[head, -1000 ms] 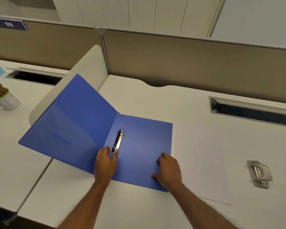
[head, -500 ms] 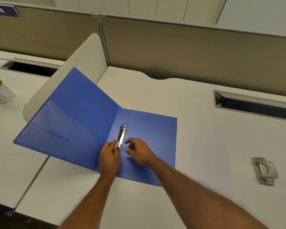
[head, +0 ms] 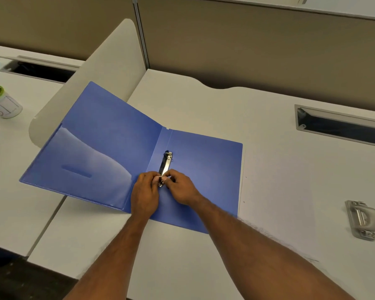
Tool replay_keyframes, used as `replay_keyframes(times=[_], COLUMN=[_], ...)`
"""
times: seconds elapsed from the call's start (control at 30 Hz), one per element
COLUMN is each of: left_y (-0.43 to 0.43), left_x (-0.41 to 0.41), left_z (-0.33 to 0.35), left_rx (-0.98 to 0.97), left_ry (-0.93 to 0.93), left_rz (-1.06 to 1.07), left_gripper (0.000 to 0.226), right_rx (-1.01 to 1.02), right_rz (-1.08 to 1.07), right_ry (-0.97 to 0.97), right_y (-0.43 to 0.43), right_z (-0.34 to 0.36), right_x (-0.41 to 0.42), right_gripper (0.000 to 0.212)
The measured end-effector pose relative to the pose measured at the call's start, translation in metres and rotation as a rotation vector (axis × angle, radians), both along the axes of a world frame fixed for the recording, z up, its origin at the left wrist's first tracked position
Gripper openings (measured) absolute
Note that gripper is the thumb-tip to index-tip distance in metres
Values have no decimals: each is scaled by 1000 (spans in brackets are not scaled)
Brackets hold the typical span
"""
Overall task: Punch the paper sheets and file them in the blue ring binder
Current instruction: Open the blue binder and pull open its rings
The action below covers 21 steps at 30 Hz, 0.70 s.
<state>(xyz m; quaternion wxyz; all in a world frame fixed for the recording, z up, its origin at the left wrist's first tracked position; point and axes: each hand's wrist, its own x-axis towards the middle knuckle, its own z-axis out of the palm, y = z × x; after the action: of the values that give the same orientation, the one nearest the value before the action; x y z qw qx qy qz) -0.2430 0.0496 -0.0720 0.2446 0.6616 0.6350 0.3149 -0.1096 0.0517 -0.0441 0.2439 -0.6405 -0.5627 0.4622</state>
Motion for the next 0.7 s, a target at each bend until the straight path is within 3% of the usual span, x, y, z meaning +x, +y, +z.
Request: replay_keyframes(times=[0.37,0.7], left_y=[9,10], left_x=[-3,-9], left_z=[-3,3], left_rx=[-149,-158], left_ry=[-100,-124], left_rz=[-84,-122], left_gripper=[21,20], right_rx=[78,63], right_rz=[-24,-54], right_ry=[-3,140], right_y=[-2,-5], right_z=[-10,-10], right_x=[-5,2], right_gripper=[17,18])
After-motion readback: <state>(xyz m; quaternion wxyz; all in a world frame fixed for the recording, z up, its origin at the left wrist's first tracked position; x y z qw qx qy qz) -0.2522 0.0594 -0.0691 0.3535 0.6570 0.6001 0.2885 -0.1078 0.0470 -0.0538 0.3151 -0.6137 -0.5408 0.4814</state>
